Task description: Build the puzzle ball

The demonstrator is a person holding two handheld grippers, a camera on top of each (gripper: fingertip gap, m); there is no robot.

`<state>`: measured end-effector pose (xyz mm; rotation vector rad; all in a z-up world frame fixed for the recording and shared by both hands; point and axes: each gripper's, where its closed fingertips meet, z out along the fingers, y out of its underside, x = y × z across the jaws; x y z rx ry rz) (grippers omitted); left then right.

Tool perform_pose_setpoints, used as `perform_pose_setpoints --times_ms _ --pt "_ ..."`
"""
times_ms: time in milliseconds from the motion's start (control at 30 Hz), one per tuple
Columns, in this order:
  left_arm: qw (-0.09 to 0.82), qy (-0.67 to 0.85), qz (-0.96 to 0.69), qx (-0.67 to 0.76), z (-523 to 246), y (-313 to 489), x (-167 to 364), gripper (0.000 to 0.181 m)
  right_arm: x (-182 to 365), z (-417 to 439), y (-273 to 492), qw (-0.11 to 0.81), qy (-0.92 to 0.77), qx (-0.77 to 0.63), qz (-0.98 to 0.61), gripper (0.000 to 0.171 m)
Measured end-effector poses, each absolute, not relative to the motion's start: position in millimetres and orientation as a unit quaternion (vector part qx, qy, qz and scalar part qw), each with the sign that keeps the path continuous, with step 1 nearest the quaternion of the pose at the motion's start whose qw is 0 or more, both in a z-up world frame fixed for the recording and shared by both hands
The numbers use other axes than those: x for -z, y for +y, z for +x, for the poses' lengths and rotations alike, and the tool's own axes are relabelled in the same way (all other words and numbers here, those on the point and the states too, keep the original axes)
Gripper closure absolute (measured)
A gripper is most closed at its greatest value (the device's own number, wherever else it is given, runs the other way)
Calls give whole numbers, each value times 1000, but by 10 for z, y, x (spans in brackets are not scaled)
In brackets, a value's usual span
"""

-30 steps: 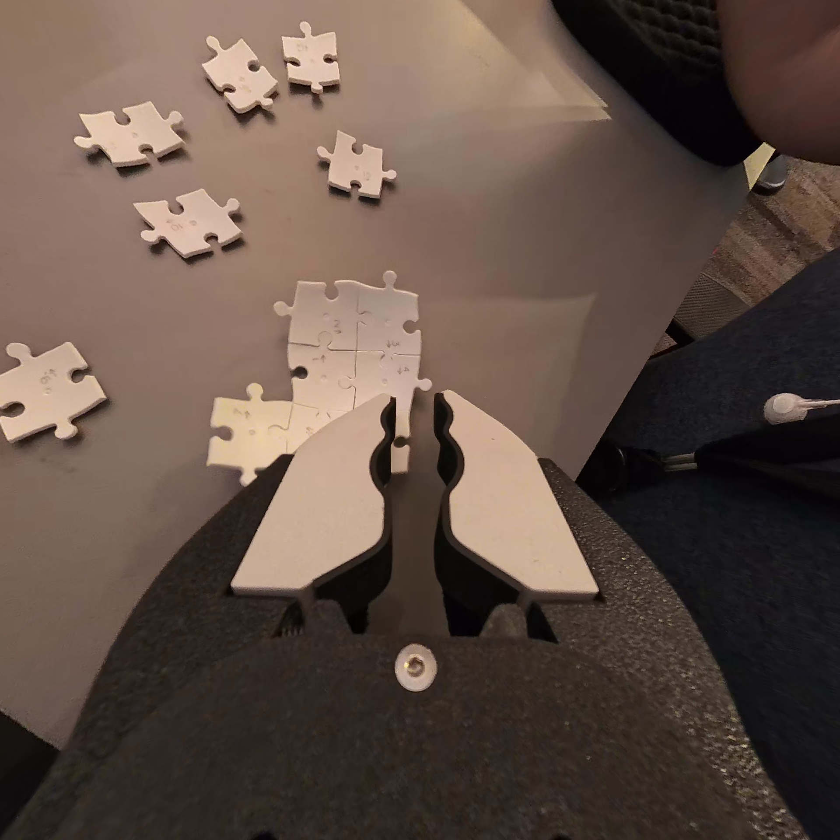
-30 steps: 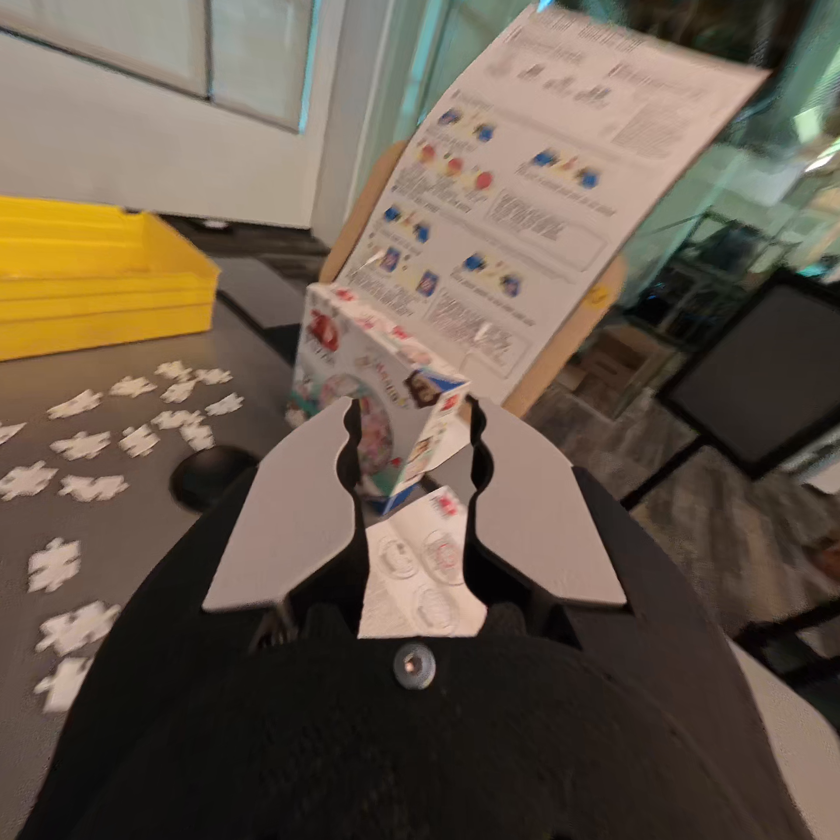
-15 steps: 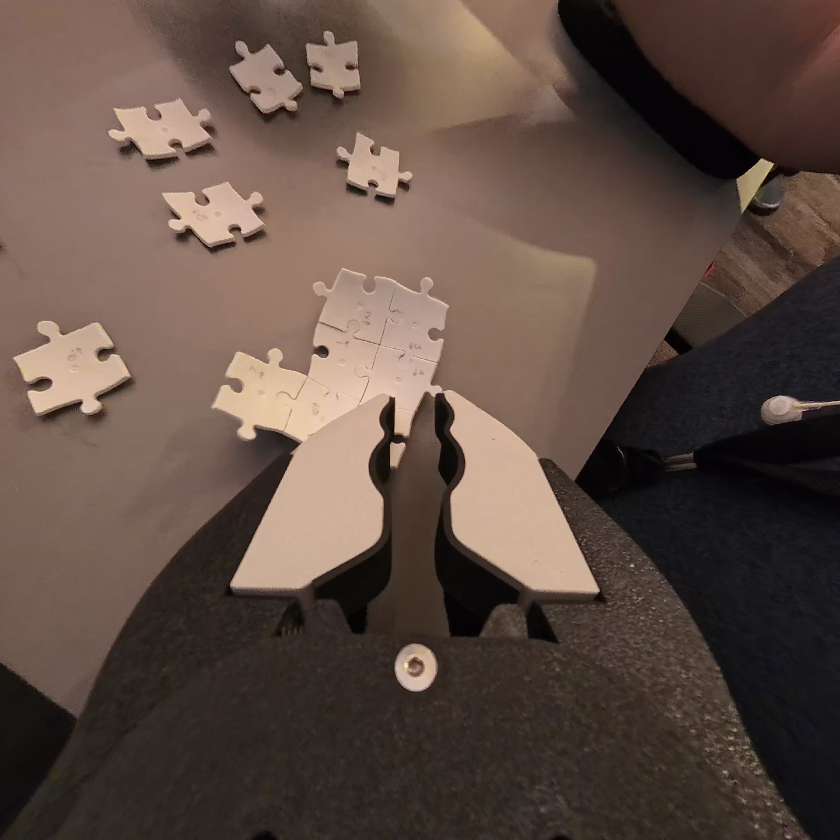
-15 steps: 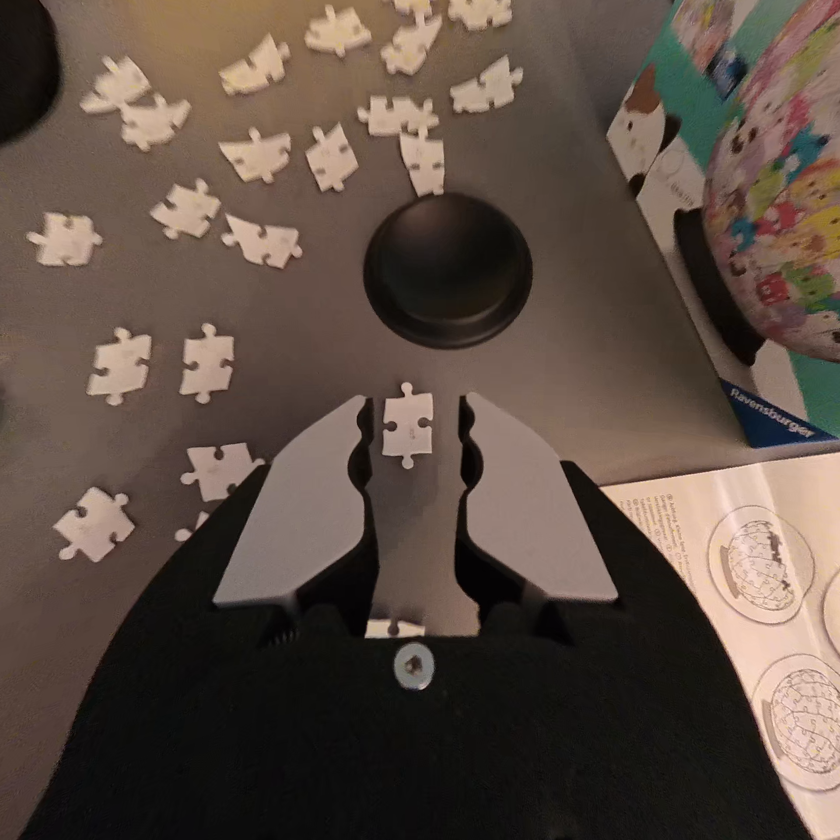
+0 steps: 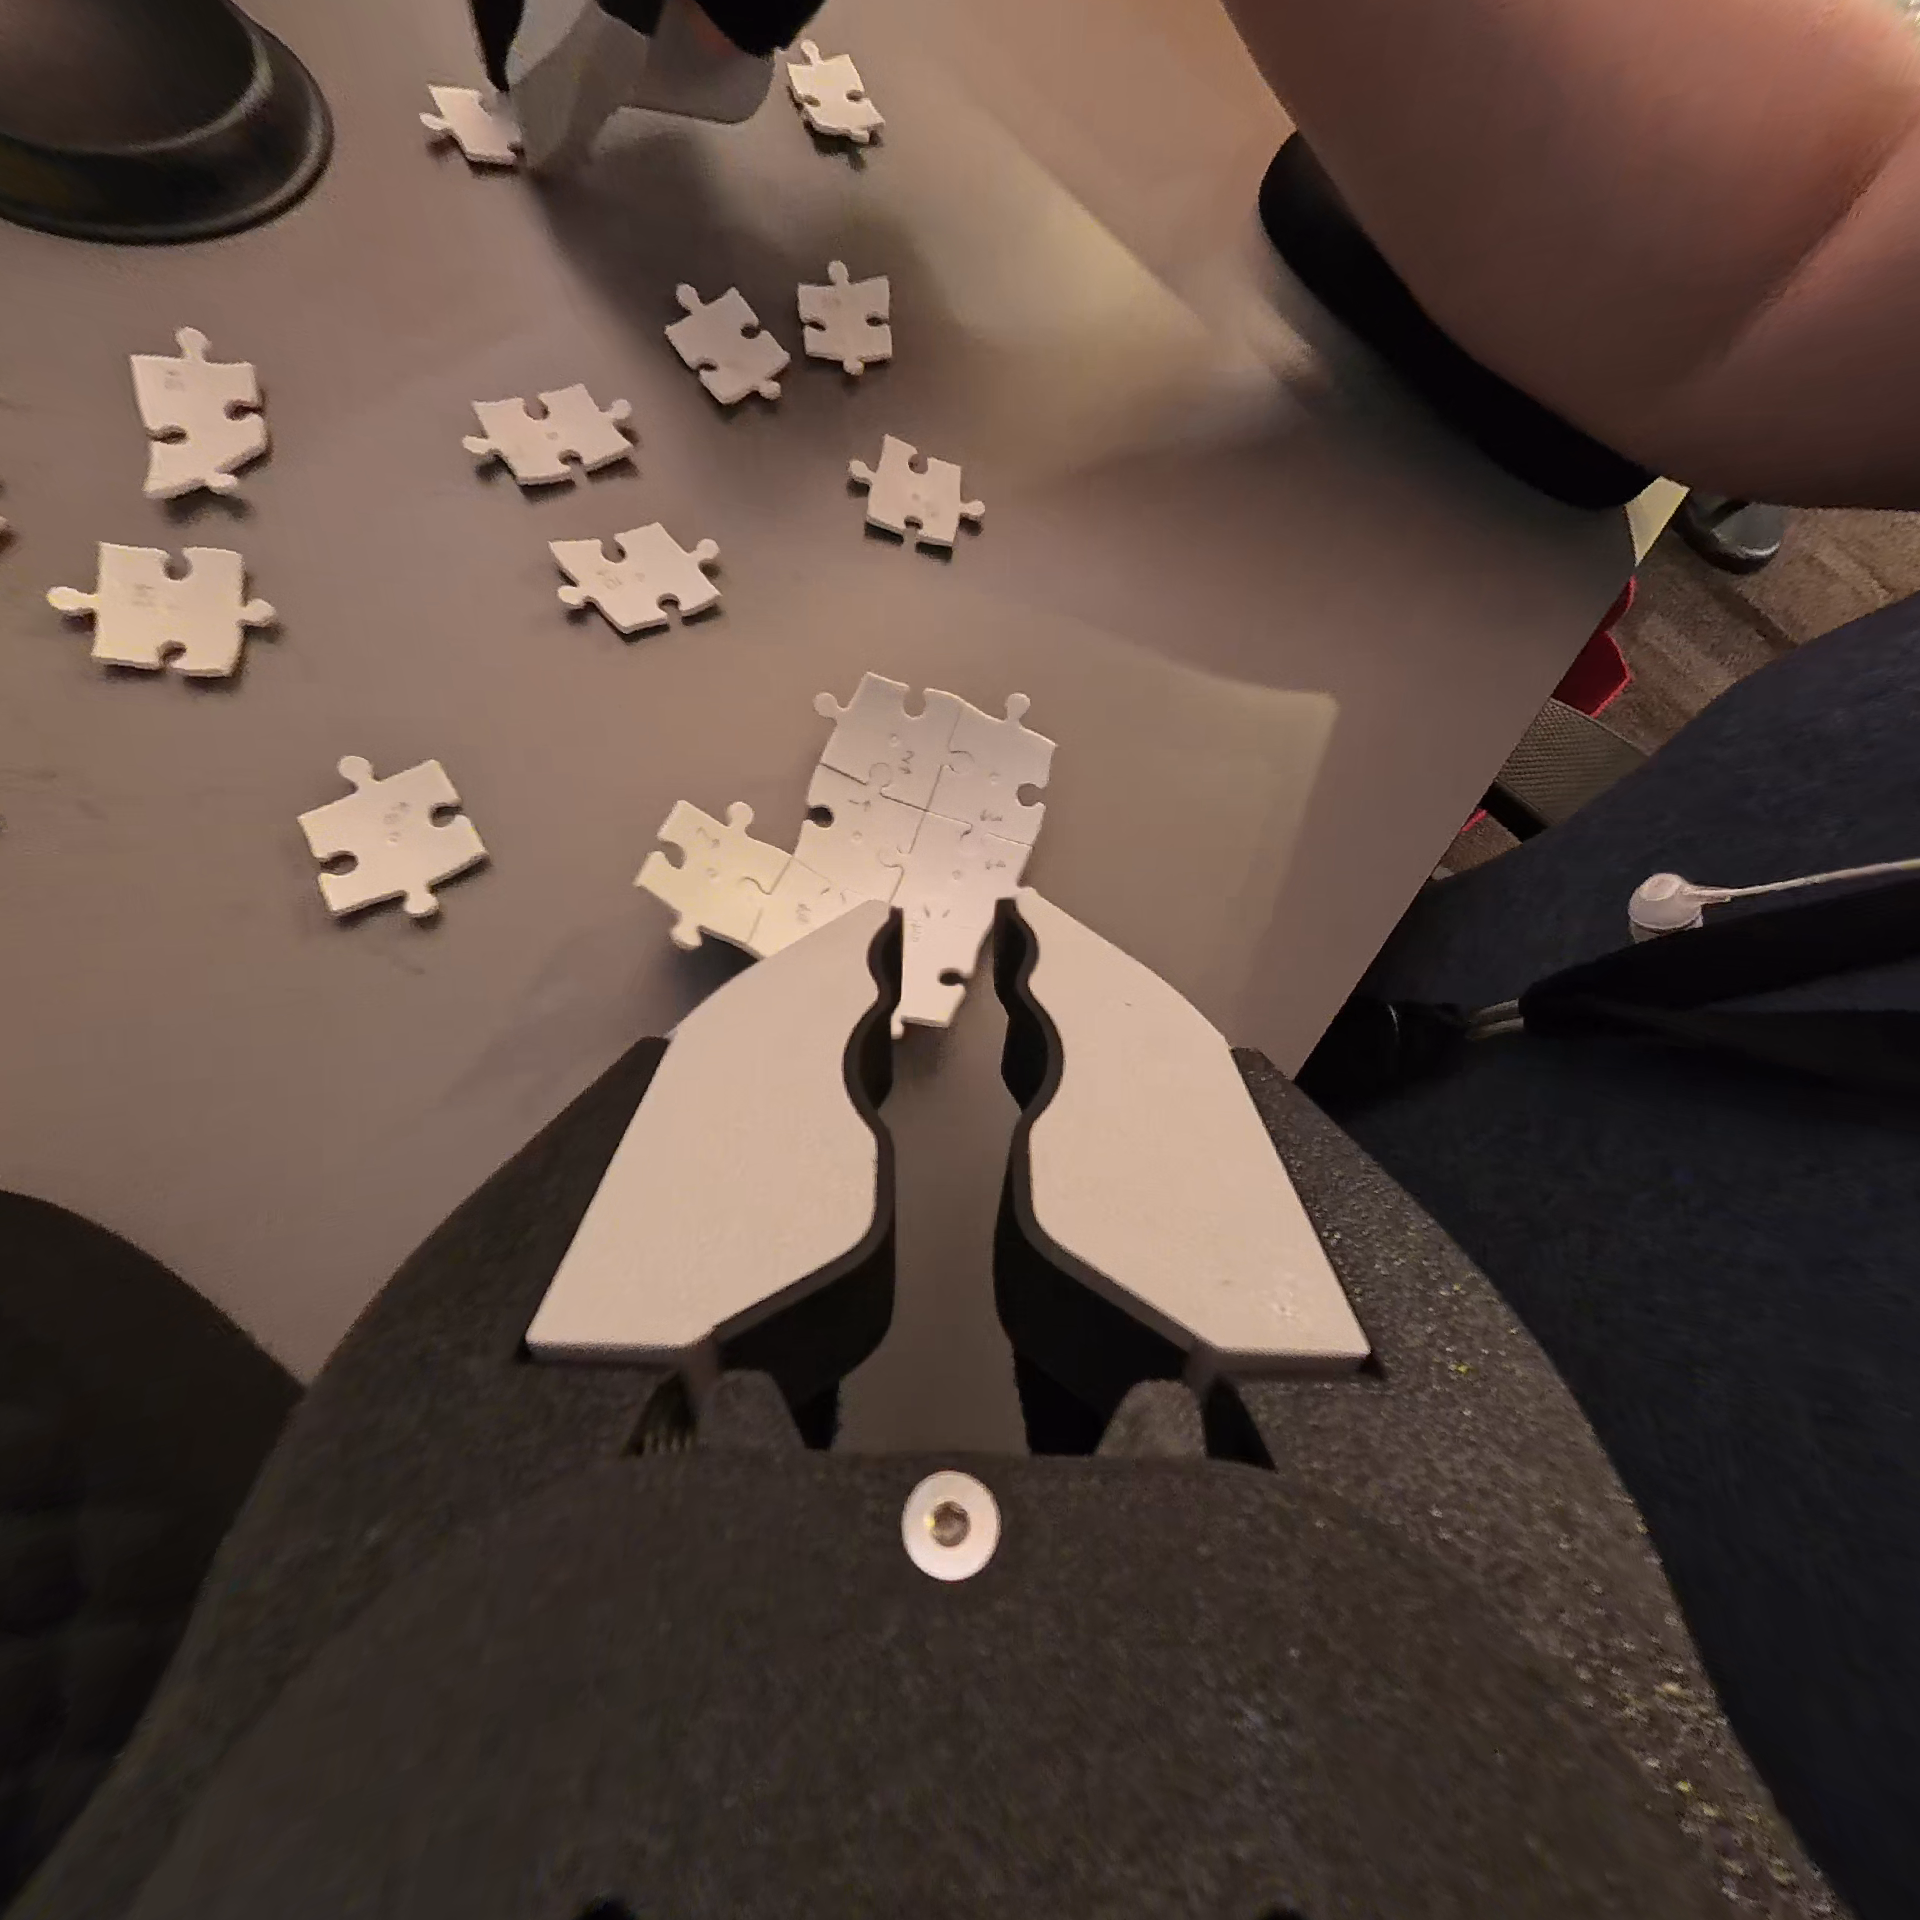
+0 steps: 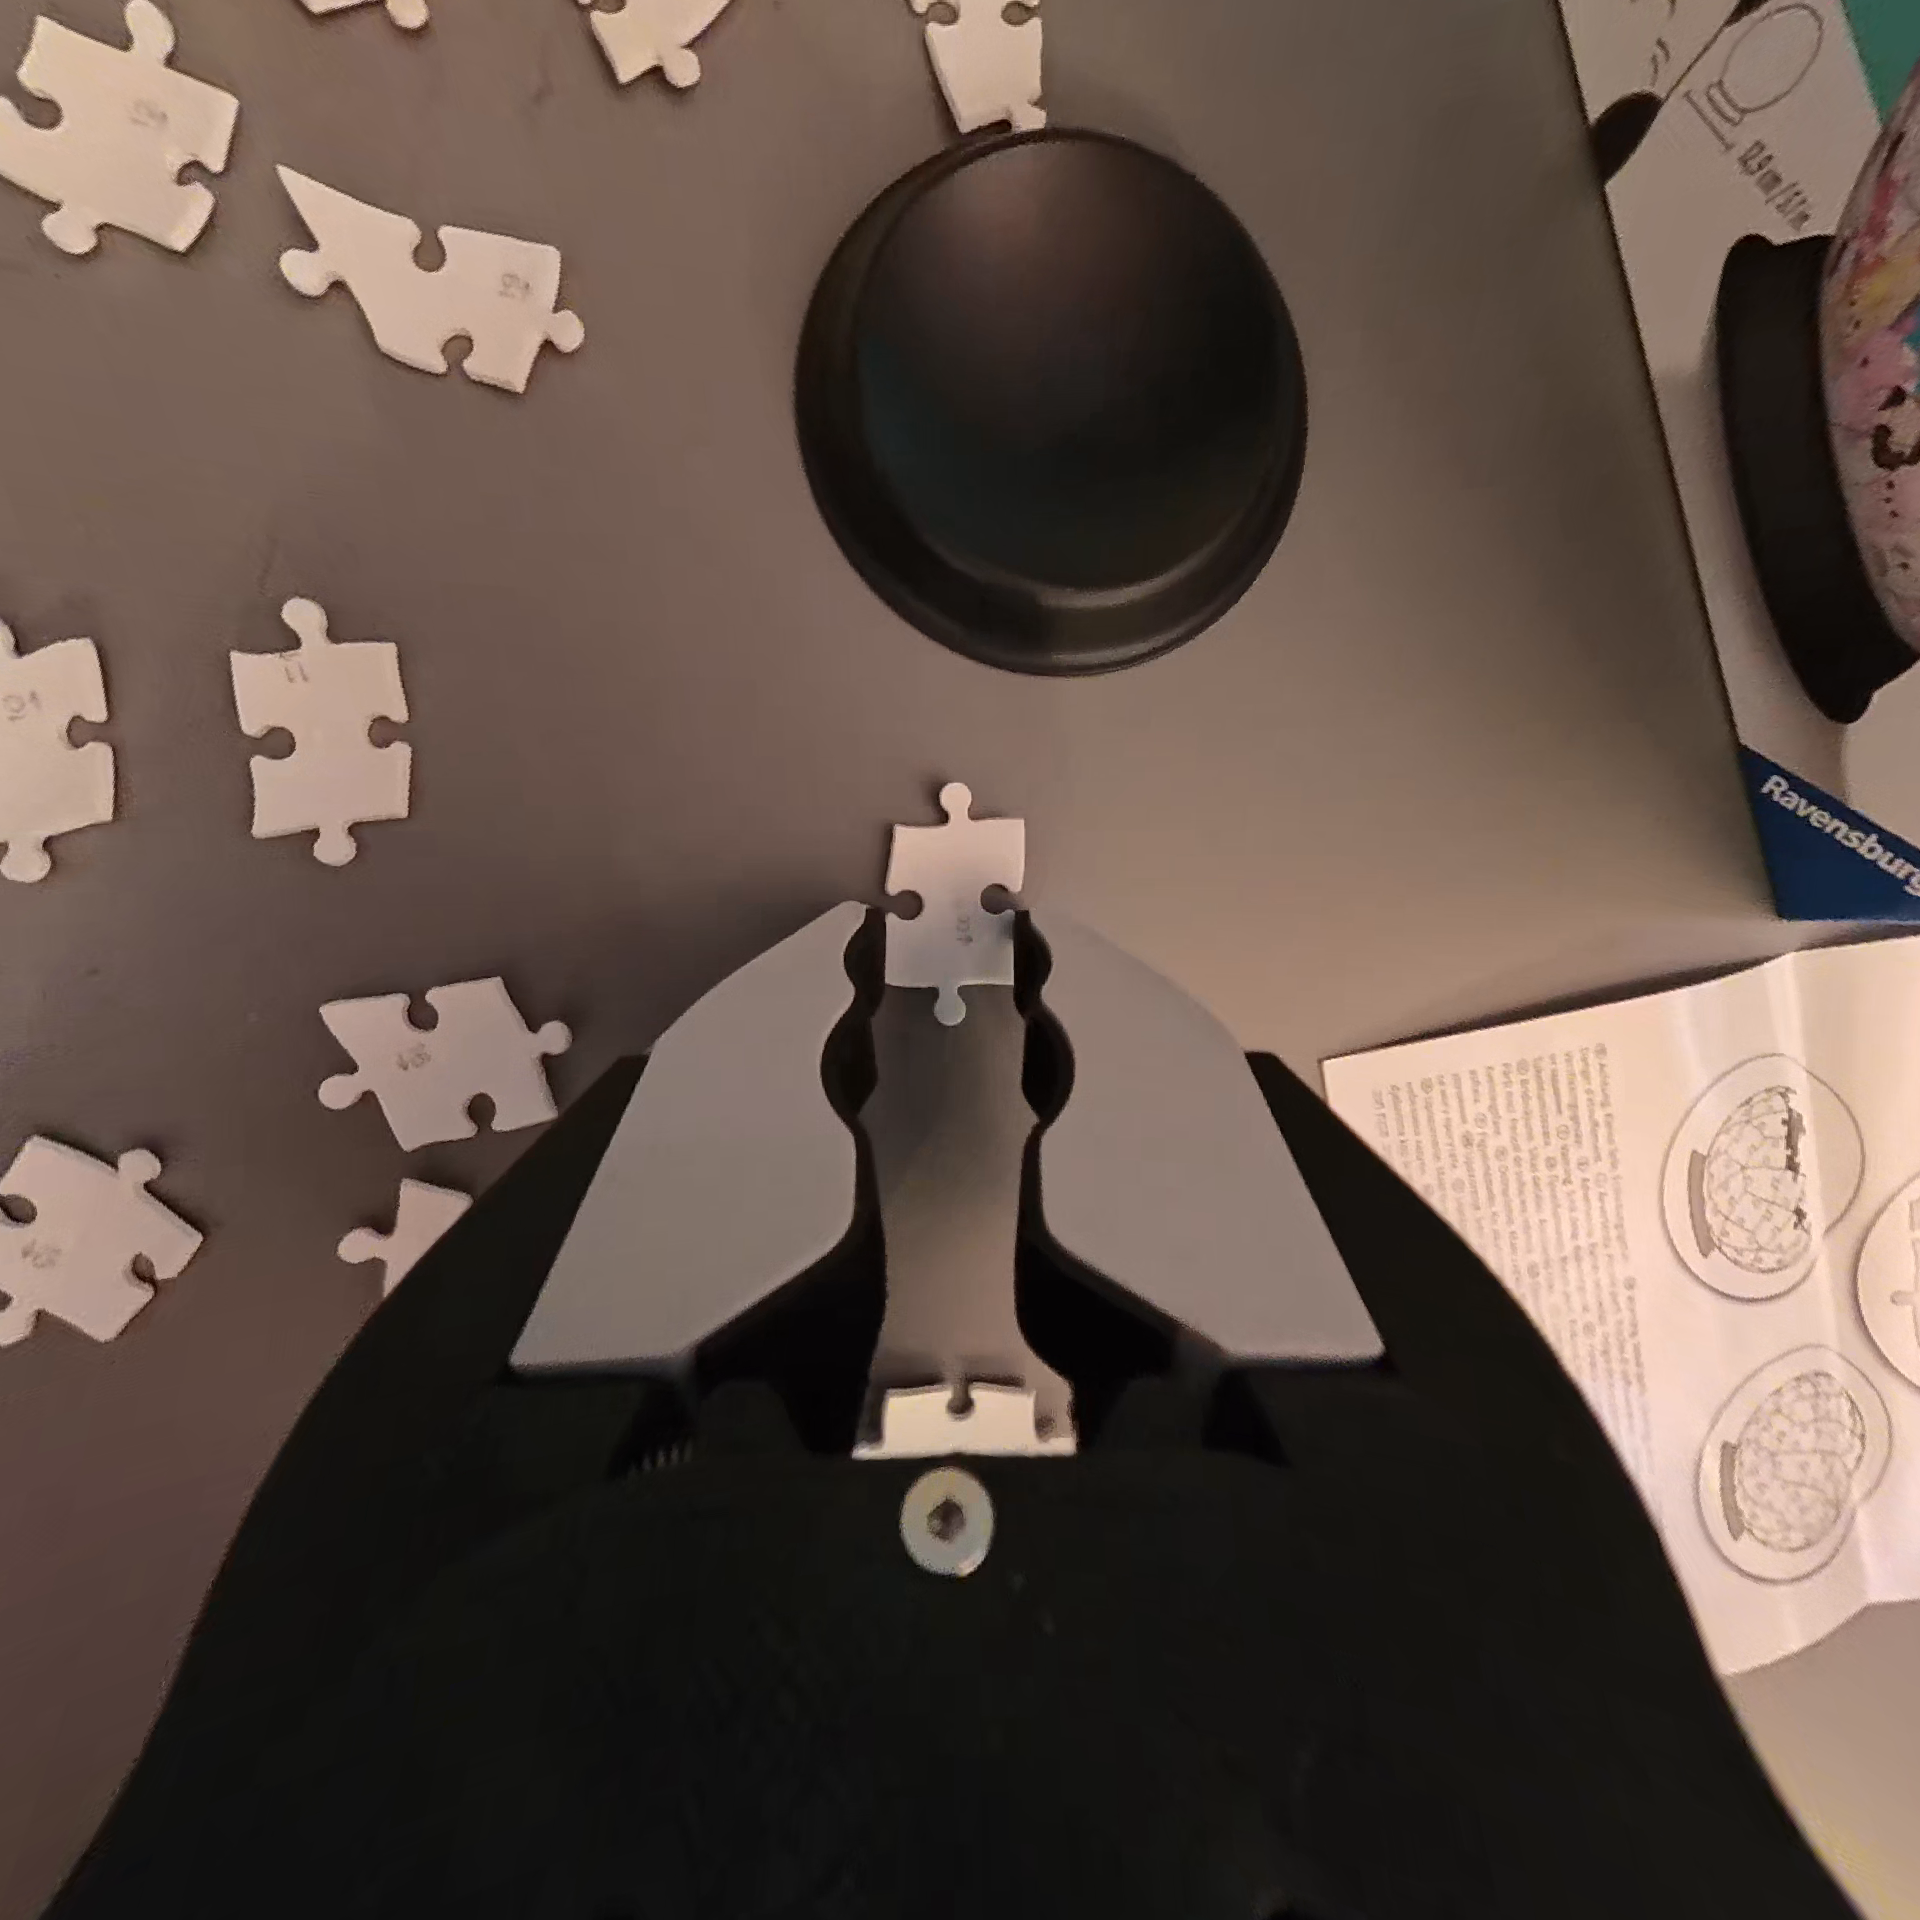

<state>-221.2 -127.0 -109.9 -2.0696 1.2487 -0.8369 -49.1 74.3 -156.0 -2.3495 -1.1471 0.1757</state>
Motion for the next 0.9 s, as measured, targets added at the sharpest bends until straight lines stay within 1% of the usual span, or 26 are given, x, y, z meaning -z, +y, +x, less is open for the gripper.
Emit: perform_pose_setpoints --times_ms 267,467,567,733,900 --pt "313 436 -792 291 -2364 -1008 1007 165 1538 -492 748 259 -409 -37 -874 146" --pt "336 353 -825 287 -2595 -695 1004 161 1312 -667 688 292 -405 -60 -864 146" --pt "339 312 -839 289 -2723 -584 1018 159 1152 -908 528 306 -413 -85 -853 147" --pt "343 280 -830 339 -2728 -573 985 159 905 -1566 89 330 -418 -181 -827 147" --pt "361 252 -800 409 -2554 -467 707 152 748 -1928 -119 393 -426 -175 -796 147"
